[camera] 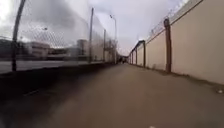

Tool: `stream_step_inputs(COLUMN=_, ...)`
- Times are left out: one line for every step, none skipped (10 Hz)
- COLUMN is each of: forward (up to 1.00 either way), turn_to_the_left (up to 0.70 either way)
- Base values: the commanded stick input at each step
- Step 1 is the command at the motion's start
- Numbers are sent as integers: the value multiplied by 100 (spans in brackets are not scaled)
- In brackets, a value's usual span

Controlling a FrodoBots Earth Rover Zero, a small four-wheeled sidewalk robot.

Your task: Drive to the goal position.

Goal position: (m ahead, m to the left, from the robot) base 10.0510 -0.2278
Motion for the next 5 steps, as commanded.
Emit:
stream_step_inputs(forward=70, turn_to_the_left=-32)
stream_step_inputs(forward=70, turn_to_the_left=-21)
stream_step_inputs(forward=70, turn_to_the_left=5)
stream_step_inputs(forward=70, turn_to_the_left=16)
stream_step_inputs(forward=70, turn_to_the_left=11)
